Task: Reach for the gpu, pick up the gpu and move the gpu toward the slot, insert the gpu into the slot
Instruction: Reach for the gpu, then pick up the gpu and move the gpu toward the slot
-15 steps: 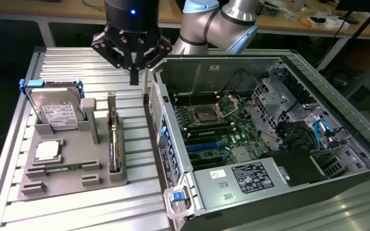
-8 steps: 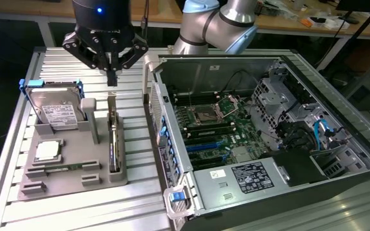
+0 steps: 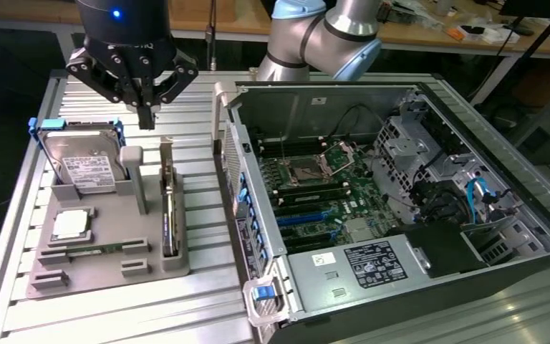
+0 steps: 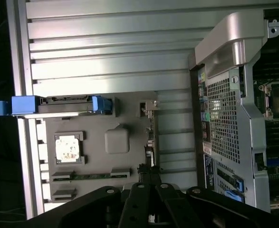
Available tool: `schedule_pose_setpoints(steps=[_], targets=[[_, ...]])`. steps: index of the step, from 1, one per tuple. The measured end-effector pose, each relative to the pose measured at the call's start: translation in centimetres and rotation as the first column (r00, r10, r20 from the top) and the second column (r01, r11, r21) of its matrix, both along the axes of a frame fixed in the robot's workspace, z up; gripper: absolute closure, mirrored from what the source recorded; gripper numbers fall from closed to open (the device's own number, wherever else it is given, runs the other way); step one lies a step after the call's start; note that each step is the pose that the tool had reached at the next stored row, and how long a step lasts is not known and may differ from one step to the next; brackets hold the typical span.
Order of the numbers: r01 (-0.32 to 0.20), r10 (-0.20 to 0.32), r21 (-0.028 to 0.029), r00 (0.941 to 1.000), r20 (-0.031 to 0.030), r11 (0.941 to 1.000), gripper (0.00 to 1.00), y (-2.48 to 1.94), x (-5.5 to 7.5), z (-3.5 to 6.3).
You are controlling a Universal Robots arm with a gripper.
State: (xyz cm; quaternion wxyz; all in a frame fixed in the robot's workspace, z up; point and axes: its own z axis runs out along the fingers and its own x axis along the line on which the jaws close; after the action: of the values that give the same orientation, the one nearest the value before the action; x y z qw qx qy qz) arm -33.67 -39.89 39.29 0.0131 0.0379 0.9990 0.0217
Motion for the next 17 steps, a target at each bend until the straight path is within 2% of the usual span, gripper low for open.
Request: schedule_pose_setpoints(steps=[14,15,17], targets=[[0.000,0.000,0.0000,1.0000,0.0000,1.0000,0.89,0.00,-0.01,0.00],[0.000,0.000,0.0000,1.0000,0.0000,1.0000,0.89,0.00,-0.01,0.00],[0.000,0.000,0.0000,1.0000,0.0000,1.0000,0.76,0.00,0.00,0.00]])
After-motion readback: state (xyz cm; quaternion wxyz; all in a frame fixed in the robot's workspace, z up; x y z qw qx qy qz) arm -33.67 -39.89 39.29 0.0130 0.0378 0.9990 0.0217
